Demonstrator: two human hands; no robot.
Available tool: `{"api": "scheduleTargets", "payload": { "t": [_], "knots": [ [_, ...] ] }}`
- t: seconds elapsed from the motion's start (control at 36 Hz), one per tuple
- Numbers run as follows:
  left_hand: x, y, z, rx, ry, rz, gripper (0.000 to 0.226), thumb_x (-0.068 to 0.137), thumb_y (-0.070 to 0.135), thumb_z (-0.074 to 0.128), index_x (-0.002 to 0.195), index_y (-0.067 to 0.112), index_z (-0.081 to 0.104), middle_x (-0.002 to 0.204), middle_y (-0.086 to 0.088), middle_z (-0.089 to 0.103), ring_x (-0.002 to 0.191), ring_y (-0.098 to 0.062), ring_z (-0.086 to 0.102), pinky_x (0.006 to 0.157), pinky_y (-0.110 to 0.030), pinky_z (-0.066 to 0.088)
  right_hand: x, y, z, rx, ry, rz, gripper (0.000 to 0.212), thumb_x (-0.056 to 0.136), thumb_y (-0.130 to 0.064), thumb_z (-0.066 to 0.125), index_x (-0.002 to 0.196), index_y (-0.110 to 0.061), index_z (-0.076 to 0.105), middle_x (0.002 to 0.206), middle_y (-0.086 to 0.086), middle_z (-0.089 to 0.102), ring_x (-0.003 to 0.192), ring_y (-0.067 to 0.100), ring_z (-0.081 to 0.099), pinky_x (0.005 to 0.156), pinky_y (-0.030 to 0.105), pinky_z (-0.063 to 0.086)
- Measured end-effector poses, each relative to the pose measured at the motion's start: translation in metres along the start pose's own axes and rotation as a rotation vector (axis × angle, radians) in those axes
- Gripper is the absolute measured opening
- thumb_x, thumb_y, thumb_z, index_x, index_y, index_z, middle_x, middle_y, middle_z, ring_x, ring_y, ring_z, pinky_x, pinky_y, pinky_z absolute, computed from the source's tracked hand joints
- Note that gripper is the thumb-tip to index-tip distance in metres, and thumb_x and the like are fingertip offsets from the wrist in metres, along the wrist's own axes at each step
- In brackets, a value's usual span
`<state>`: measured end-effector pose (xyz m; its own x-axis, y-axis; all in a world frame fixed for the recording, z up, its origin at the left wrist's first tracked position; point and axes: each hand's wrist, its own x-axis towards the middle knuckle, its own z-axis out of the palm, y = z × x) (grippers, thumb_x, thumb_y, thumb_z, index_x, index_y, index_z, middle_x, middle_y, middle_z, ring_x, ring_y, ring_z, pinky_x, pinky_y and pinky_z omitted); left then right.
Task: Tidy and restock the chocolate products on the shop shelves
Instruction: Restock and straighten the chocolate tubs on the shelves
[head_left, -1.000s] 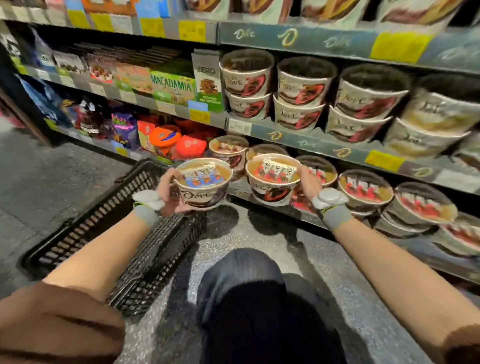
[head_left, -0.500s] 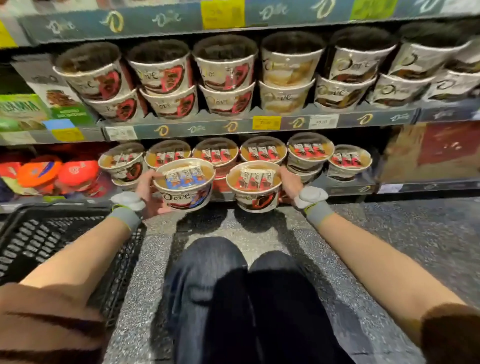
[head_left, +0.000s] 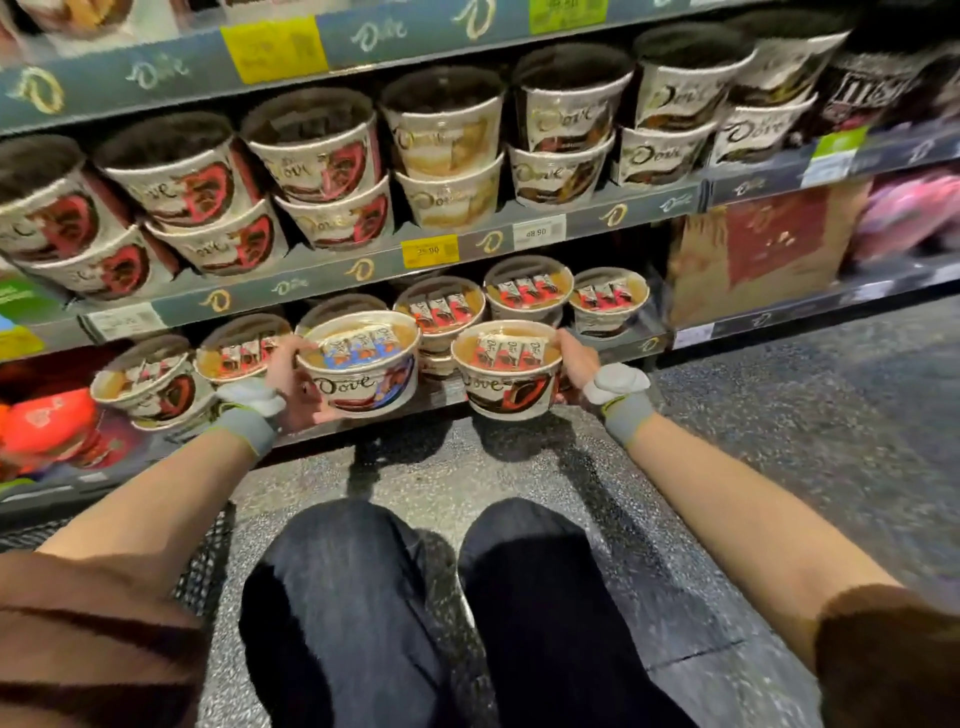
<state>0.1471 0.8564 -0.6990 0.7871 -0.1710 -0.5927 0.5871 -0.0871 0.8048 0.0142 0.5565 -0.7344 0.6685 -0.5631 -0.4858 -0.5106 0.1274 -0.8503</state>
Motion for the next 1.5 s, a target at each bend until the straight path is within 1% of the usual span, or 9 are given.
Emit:
{"api": "scheduleTargets", "payload": {
  "t": [0.11, 0.25, 0.44, 0.58, 0.72, 0.94, 1.11, 1.28, 1.5],
  "knots": [
    [0.003, -0.004, 0.012, 0.033, -0.002, 0.018, 0.028, 0.085, 0.037, 0.042, 0.084, 0.013, 0.057, 0.050, -0.001, 0.065, 0.073, -0.023, 0.054, 0.070, -0.033, 0.047, 0.003, 0.005, -0.005, 0.038, 0.023, 0.008, 0.048, 0.096, -0.036, 0.040, 0.127, -0.002, 0.054, 0.127, 0.013, 0.057, 0.096, 0.023, 0.051, 0.079, 0.029, 0.037],
    [0.004, -0.002, 0.016, 0.085, -0.018, -0.020, 0.031, 0.080, 0.038, 0.047, 0.091, 0.011, 0.059, 0.070, -0.009, 0.068, 0.080, -0.027, 0.058, 0.080, -0.039, 0.050, 0.004, 0.013, -0.015, 0.035, 0.067, 0.013, 0.045, 0.099, -0.034, 0.035, 0.128, -0.003, 0.053, 0.122, 0.017, 0.052, 0.113, 0.032, 0.051, 0.083, 0.031, 0.037],
    [0.011, -0.005, 0.020, 0.164, -0.026, -0.029, 0.054, 0.058, 0.042, 0.057, 0.103, 0.011, 0.058, 0.097, -0.010, 0.057, 0.087, -0.029, 0.057, 0.092, -0.047, 0.045, -0.002, 0.025, -0.029, 0.120, 0.010, 0.071, 0.034, 0.088, -0.037, 0.048, 0.105, -0.009, 0.059, 0.097, 0.008, 0.060, 0.067, 0.018, 0.053, 0.064, 0.026, 0.045],
    [0.001, 0.001, 0.049, 0.179, -0.062, -0.017, 0.031, 0.060, 0.045, 0.055, 0.073, 0.017, 0.054, 0.066, -0.002, 0.039, 0.060, -0.020, 0.041, 0.070, -0.032, 0.045, -0.008, 0.034, -0.052, 0.220, -0.047, 0.154, 0.033, 0.088, -0.038, 0.057, 0.102, -0.009, 0.054, 0.078, 0.007, 0.053, 0.069, 0.017, 0.053, 0.052, 0.025, 0.049],
    [-0.007, 0.006, 0.076, 0.201, -0.120, 0.003, 0.050, 0.063, 0.043, 0.048, 0.102, 0.016, 0.063, 0.095, -0.008, 0.060, 0.087, -0.026, 0.055, 0.080, -0.043, 0.053, -0.003, 0.043, -0.071, 0.287, -0.029, 0.128, 0.033, 0.088, -0.035, 0.059, 0.105, -0.008, 0.053, 0.096, 0.009, 0.055, 0.086, 0.021, 0.055, 0.055, 0.028, 0.053],
    [-0.020, 0.010, 0.141, 0.233, -0.202, 0.040, 0.041, 0.077, 0.039, 0.039, 0.099, 0.013, 0.063, 0.083, -0.007, 0.066, 0.062, -0.023, 0.059, 0.054, -0.026, 0.048, 0.004, 0.052, -0.127, 0.167, 0.137, 0.034, 0.032, 0.093, -0.033, 0.054, 0.077, -0.006, 0.059, 0.076, 0.012, 0.060, 0.060, 0.018, 0.055, 0.044, 0.026, 0.047],
    [-0.034, 0.024, 0.177, 0.281, -0.188, 0.120, 0.036, 0.061, 0.040, 0.055, 0.084, 0.013, 0.061, 0.067, -0.002, 0.065, 0.071, -0.026, 0.058, 0.080, -0.039, 0.049, 0.013, 0.036, -0.151, -0.024, 0.289, -0.039, 0.042, 0.094, -0.030, 0.048, 0.096, 0.009, 0.064, 0.095, 0.018, 0.059, 0.082, 0.027, 0.055, 0.073, 0.043, 0.045],
    [-0.019, 0.030, 0.194, 0.228, -0.204, 0.087, 0.042, 0.051, 0.041, 0.059, 0.081, 0.013, 0.062, 0.072, -0.005, 0.057, 0.067, -0.024, 0.055, 0.076, -0.035, 0.049, 0.031, 0.023, -0.163, -0.047, 0.343, -0.081, 0.048, 0.100, -0.031, 0.039, 0.117, 0.010, 0.057, 0.118, 0.026, 0.060, 0.088, 0.022, 0.046, 0.076, 0.033, 0.036],
    [0.002, 0.052, 0.212, 0.223, -0.199, 0.189, 0.032, 0.085, 0.034, 0.047, 0.068, 0.012, 0.061, 0.048, -0.001, 0.061, 0.046, -0.020, 0.057, 0.051, -0.021, 0.047, 0.069, -0.017, -0.173, -0.105, 0.382, -0.128, 0.051, 0.102, -0.033, 0.035, 0.111, 0.010, 0.060, 0.115, 0.026, 0.059, 0.100, 0.032, 0.055, 0.084, 0.037, 0.039]
  ]
}}
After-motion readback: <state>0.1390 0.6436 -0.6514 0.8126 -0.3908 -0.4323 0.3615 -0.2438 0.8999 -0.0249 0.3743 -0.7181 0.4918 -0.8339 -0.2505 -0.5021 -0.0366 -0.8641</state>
